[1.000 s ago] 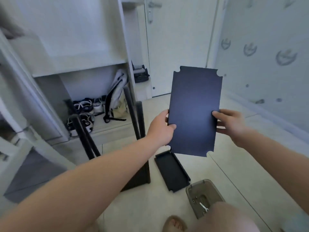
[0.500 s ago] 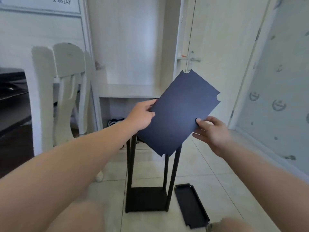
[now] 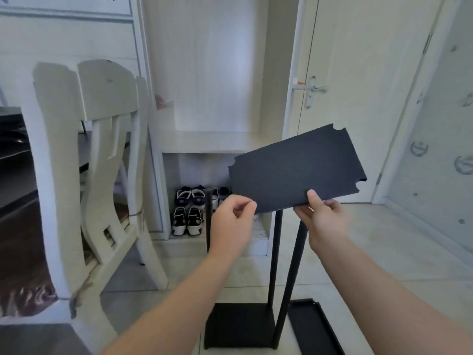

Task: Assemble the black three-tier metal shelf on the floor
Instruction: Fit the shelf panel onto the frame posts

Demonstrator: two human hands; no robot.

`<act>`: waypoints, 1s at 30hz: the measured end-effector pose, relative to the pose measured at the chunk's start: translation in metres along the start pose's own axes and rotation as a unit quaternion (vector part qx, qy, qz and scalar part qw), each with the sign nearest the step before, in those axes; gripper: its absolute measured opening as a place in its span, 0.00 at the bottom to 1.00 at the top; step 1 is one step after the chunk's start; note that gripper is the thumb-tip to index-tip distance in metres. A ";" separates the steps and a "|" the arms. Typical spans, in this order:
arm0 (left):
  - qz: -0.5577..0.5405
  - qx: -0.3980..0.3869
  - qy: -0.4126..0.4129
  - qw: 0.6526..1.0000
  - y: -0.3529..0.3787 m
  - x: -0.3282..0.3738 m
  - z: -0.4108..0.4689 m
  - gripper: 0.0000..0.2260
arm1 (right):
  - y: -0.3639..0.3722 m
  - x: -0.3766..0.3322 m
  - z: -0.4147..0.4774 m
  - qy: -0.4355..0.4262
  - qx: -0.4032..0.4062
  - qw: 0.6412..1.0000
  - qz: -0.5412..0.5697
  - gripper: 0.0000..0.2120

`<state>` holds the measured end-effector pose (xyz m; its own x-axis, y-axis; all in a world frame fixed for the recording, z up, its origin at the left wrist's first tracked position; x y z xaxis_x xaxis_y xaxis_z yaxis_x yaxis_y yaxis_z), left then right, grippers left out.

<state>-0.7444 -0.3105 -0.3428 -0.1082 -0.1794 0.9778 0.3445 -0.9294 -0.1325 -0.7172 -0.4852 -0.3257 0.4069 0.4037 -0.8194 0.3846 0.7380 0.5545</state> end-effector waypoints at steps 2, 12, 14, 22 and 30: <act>-0.035 -0.044 -0.104 0.993 0.014 -0.025 -0.005 0.04 | 0.008 0.018 0.001 0.018 0.033 0.999 0.031 0.17; -0.202 -0.058 -0.331 0.920 0.050 -0.047 0.052 0.12 | 0.021 0.069 0.030 0.076 0.043 0.993 0.077 0.11; -0.211 -0.051 -0.335 0.917 0.056 -0.051 0.059 0.11 | 0.022 0.078 0.033 0.093 0.042 0.993 0.065 0.19; -0.232 -0.049 -0.352 0.905 0.058 -0.069 0.068 0.11 | 0.029 0.101 0.035 0.110 0.037 0.993 0.023 0.03; -0.222 -0.045 -0.349 0.909 0.049 -0.076 0.060 0.10 | 0.029 0.103 0.022 0.120 0.037 0.992 0.002 0.05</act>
<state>-0.6631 -0.3234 -0.4135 0.4118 0.4385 0.7988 0.3303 -0.8888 0.3176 -0.6456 -0.4338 -0.3906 0.2030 0.5294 -0.8237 0.4475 0.6981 0.5590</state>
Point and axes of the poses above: each hand's wrist, its own z-axis towards the middle knuckle, its own y-axis out of the palm, x = y × z, the point moved 1 cm from there along z, towards the middle knuckle, and after that the axes turned 14 degrees about -y, right-handed, at the moved point
